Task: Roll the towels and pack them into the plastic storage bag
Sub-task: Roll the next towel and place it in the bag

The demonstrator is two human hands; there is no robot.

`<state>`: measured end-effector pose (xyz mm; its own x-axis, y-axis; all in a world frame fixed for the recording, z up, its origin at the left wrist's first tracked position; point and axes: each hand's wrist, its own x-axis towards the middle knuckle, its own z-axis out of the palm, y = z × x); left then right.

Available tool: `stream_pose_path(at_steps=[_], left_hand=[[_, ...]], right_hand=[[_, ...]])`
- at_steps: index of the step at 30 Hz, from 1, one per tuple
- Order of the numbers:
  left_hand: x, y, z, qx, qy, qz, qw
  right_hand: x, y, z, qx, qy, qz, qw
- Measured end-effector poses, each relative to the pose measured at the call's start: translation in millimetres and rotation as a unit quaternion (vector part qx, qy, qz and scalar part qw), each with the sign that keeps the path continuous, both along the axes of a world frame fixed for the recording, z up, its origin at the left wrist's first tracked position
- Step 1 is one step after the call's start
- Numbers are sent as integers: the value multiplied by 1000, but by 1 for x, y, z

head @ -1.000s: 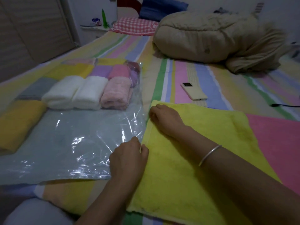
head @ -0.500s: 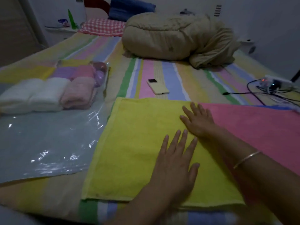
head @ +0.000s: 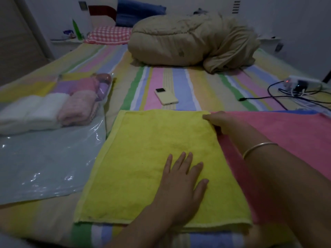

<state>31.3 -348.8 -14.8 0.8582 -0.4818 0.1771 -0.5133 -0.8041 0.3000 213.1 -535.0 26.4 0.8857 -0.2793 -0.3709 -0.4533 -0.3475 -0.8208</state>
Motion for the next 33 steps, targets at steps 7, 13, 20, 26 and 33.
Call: stream_pose_path(at_steps=[7,13,20,26,33], left_hand=[[-11,-22,3,-66,-79,-56,993],[-28,-42,-5,56,-28,-155,986],[-26,-44,-1,-54,59,-145,986],[-32,-88,18,-144,114,-180,966],[-50,-156,14,-112,143,-190,965]], right_hand=[[13,-14,7,-219,-74,24,973],[-21,-18,-21,-79,-11,-8,997],[-70,-27,-30,-190,-115,53,974],[-72,-64,-1,-265,-187,67,944],[-96,-133,-4,-304,-138,56,941]])
